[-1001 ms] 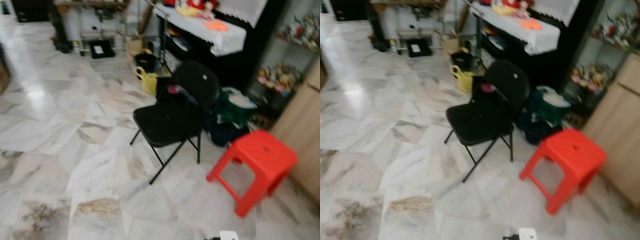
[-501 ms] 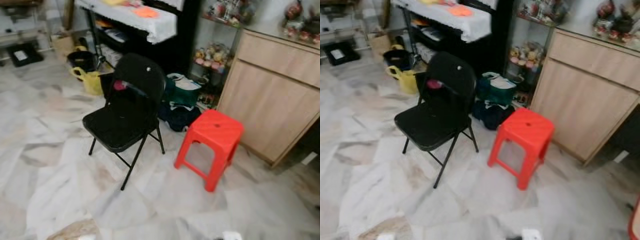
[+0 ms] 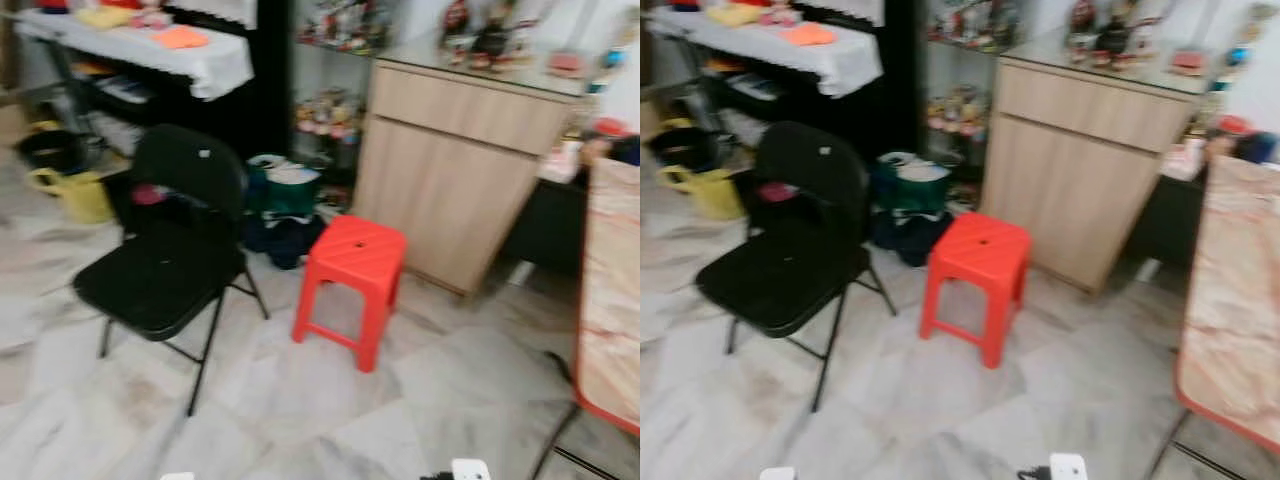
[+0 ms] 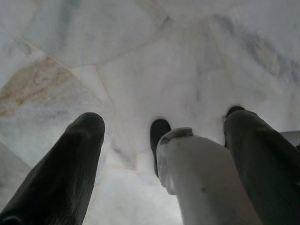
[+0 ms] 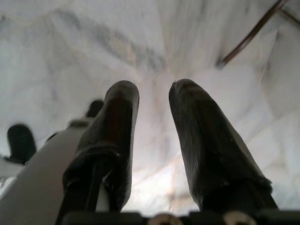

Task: Setting the table

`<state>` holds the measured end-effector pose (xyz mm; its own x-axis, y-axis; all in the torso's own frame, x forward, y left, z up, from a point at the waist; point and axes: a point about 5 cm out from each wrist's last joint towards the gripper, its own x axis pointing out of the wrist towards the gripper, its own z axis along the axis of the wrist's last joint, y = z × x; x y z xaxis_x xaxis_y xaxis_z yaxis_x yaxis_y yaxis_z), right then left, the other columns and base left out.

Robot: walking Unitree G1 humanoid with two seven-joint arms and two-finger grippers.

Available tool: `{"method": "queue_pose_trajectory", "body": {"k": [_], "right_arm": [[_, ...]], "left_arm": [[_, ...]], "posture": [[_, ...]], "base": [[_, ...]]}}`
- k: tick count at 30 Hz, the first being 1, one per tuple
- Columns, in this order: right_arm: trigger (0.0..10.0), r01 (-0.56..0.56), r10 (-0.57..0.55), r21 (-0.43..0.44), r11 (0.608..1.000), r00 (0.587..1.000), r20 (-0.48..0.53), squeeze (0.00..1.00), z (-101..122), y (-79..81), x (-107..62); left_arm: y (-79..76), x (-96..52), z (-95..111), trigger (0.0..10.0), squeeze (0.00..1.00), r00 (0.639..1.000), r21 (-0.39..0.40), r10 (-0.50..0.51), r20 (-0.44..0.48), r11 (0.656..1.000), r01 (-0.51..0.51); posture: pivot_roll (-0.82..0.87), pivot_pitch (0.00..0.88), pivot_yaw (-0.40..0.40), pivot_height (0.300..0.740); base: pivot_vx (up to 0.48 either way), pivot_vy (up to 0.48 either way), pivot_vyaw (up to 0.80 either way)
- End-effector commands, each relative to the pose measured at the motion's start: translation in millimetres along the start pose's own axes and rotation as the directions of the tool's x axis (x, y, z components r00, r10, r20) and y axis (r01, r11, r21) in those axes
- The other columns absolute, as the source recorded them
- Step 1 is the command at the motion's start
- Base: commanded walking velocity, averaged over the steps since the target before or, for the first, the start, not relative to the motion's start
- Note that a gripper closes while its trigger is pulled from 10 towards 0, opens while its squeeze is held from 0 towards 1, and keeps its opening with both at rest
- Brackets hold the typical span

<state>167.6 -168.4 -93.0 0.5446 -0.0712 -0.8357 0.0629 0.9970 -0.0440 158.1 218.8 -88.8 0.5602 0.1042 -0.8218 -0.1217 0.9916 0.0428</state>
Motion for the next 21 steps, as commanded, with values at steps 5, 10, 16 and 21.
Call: {"method": "queue_pose_trajectory", "body": {"k": [5, 10, 16, 21], "right_arm": [[10.0, 0.004, -0.002, 0.143, 0.990, 1.000, -0.014, 0.00, -16.4, -66.1, -9.8], [10.0, 0.023, -0.021, 0.119, 0.993, 1.000, -0.019, 0.00, -21.3, -82.6, -14.5], [10.0, 0.062, -0.061, 0.173, 0.983, 0.998, -0.012, 0.00, -29.0, -85.1, -17.1], [10.0, 0.043, -0.049, 0.191, 0.981, 0.998, 0.030, 0.00, -15.6, -69.0, -10.9]], "left_arm": [[-24.3, -3.6, -21.1, 10.0, 0.00, 0.997, -0.086, -0.068, -0.033, 0.994, 0.065], [-41.3, -5.3, -29.3, 10.0, 0.00, 0.991, -0.055, -0.121, -0.059, 0.992, 0.118], [-40.8, -5.7, -29.9, 10.0, 0.00, 0.986, 0.013, -0.152, -0.068, 0.988, 0.153], [-25.8, 0.7, -3.2, 10.0, 0.00, 0.994, 0.000, -0.106, -0.004, 0.994, 0.106]], "posture": [[0.12, 0.087, -0.139, 0.740], [0.08, 0.096, -0.130, 0.740], [0.10, 0.078, -0.101, 0.740], [0.10, 0.062, -0.082, 0.740]], "base": [[0.000, 0.000, -0.78], [0.000, 0.000, -0.76], [0.000, 0.000, -0.56], [0.000, 0.000, 0.00]]}}
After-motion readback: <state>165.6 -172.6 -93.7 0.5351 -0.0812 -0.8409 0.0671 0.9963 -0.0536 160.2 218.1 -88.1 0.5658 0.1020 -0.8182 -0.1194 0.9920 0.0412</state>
